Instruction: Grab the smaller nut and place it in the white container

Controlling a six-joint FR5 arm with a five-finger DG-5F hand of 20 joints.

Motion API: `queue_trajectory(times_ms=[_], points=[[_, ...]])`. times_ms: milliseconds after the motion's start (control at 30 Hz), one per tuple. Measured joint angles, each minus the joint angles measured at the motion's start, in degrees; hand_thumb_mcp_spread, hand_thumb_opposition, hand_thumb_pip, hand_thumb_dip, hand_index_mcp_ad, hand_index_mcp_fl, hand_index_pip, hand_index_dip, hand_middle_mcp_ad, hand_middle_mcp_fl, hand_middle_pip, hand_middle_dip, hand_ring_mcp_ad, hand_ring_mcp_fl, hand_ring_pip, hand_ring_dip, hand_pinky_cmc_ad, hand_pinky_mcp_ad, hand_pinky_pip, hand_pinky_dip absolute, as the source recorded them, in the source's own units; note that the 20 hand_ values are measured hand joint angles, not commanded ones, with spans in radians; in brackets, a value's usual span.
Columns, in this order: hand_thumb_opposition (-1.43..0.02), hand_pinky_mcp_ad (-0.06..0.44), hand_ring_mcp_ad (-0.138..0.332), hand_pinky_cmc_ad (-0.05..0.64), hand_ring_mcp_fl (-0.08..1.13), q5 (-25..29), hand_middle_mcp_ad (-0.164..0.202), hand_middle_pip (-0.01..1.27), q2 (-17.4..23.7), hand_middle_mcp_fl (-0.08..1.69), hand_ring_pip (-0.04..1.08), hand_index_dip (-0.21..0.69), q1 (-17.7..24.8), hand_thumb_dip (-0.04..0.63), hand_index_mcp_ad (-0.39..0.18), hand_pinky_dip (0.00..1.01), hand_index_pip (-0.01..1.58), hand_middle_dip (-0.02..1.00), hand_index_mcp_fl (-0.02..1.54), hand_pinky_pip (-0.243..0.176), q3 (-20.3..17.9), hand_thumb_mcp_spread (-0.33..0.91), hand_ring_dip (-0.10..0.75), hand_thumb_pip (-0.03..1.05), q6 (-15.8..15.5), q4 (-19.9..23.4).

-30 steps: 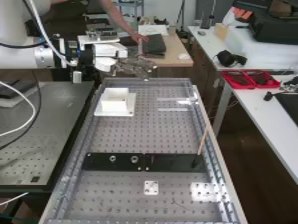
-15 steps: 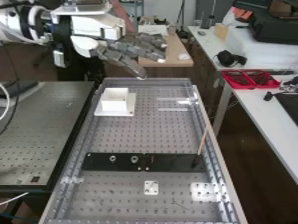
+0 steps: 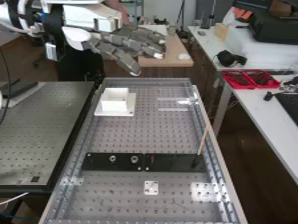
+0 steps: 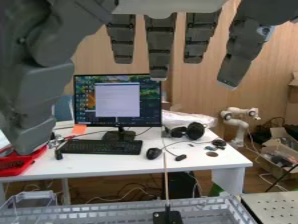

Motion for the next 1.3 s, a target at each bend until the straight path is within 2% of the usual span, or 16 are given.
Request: queue_trajectory(times_ms=[200, 633, 733, 1067, 1300], points=[[-0.73, 0.346, 0.152, 0.414, 0.01, -0.7, 0.065, 0.12, -0.8, 0.15, 0.10, 0.106, 0.0, 0.140, -0.106, 0.52, 0.12, 0.25, 0.08, -0.089, 1.1, 0.24, 0.087, 0.45, -0.1, -1.0], [-0.73, 0.346, 0.152, 0.429, 0.01, -0.3, 0.066, 0.12, -0.8, 0.15, 0.10, 0.108, -0.2, 0.145, -0.106, 0.52, 0.12, 0.25, 0.08, -0.089, 1.0, 0.24, 0.087, 0.45, 0.5, -1.1], [-0.73, 0.344, 0.154, 0.429, 0.01, -0.5, 0.066, 0.12, -0.9, 0.15, 0.10, 0.110, -0.3, 0.129, -0.106, 0.52, 0.12, 0.25, 0.08, -0.105, 1.1, 0.24, 0.087, 0.45, 0.5, -1.3], [-0.73, 0.346, 0.152, 0.429, 0.01, -2.8, 0.066, 0.12, -0.8, 0.15, 0.10, 0.110, -1.1, 0.131, -0.106, 0.52, 0.12, 0.25, 0.08, -0.103, 1.8, 0.24, 0.087, 0.45, -0.4, -2.9], [-0.73, 0.347, 0.150, 0.426, 0.01, -4.8, 0.066, 0.12, -0.1, 0.15, 0.10, 0.110, -2.1, 0.131, -0.106, 0.53, 0.12, 0.25, 0.08, -0.103, 0.5, 0.24, 0.087, 0.44, 0.2, -2.2]])
